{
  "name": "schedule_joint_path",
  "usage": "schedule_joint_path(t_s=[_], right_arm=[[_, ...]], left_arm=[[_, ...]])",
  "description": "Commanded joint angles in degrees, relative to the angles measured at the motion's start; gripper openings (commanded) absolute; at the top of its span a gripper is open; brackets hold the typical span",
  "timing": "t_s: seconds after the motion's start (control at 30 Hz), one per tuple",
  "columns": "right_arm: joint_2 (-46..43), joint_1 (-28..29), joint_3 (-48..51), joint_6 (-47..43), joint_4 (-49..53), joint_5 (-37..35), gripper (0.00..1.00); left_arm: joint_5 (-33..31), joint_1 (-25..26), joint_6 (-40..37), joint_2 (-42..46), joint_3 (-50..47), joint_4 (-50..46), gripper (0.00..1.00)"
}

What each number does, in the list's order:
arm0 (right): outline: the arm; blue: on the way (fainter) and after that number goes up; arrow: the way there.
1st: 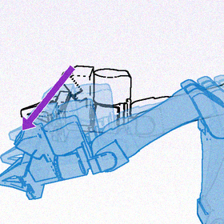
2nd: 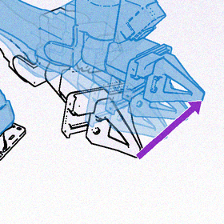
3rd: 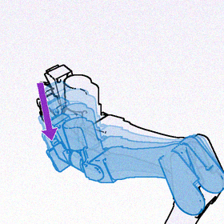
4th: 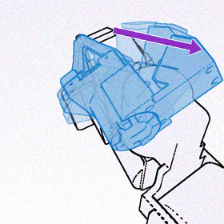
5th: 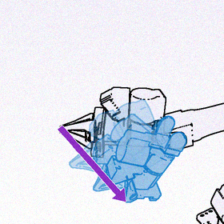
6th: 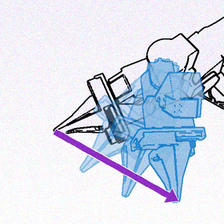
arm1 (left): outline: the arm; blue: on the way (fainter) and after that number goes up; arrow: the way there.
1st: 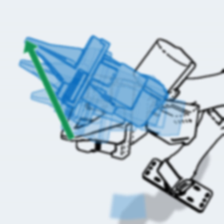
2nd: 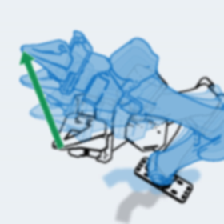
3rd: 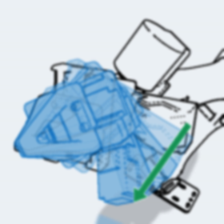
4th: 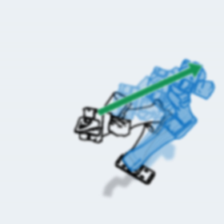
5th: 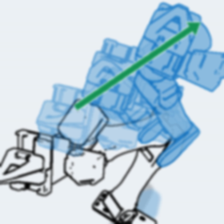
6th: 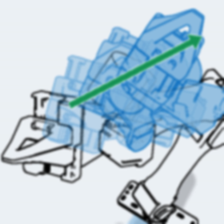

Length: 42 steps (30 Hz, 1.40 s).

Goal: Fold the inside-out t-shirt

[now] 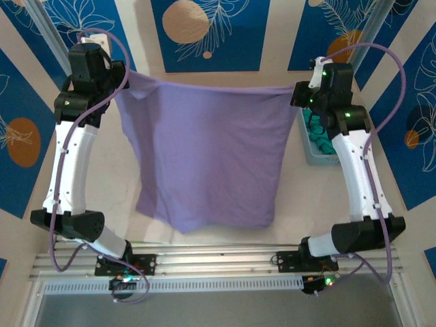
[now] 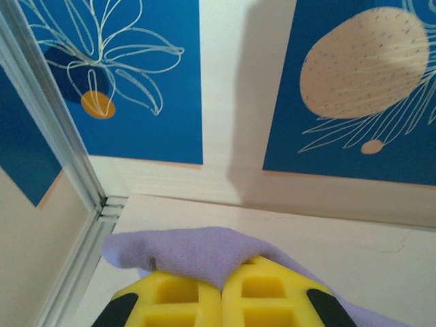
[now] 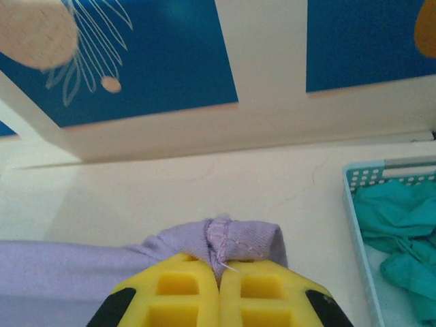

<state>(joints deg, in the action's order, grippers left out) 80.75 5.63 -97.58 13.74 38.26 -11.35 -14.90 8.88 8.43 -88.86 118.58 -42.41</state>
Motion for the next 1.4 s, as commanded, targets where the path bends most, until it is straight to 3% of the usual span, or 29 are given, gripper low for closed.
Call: schedule_joint_path(t_s=[0.0,0.4,0.63,0.8,0.97,1.2,1.37], right_arm=[[-3.98,-0.44,-4.74,-3.54,-1.90,0.71,0.00],[-25.66,0.08,-3.78,-2.82,2.82,7.01,0.00],[-32.07,0.02,-10.37,-0.78,6.01,8.89,0.00],[-31.59,-0.08,-14.10,-2.08,6.38,7.65,0.00],[-27.84,-0.07,-12.29,-4.10,3.76,6.60,0.00],[-20.26,0.17,2.51,-5.86,-8.38,3.85,0.00],[-6.82,0.43,13.46,-6.23,-22.74,0.78,0.00]], left_arm=[[3.21,-0.66,-0.65,4.88,4.44,3.26,0.00],[7.93,-0.64,0.14,30.31,-2.09,4.31,0.00],[11.61,-0.69,1.25,35.21,2.10,4.40,0.00],[9.52,-0.68,-0.55,33.15,3.65,5.79,0.00],[3.52,-0.67,-3.82,24.69,3.12,6.68,0.00],[2.06,-0.78,-6.00,12.97,-11.01,17.54,0.00],[3.19,-1.62,-6.39,-1.63,-18.98,28.32,0.00]])
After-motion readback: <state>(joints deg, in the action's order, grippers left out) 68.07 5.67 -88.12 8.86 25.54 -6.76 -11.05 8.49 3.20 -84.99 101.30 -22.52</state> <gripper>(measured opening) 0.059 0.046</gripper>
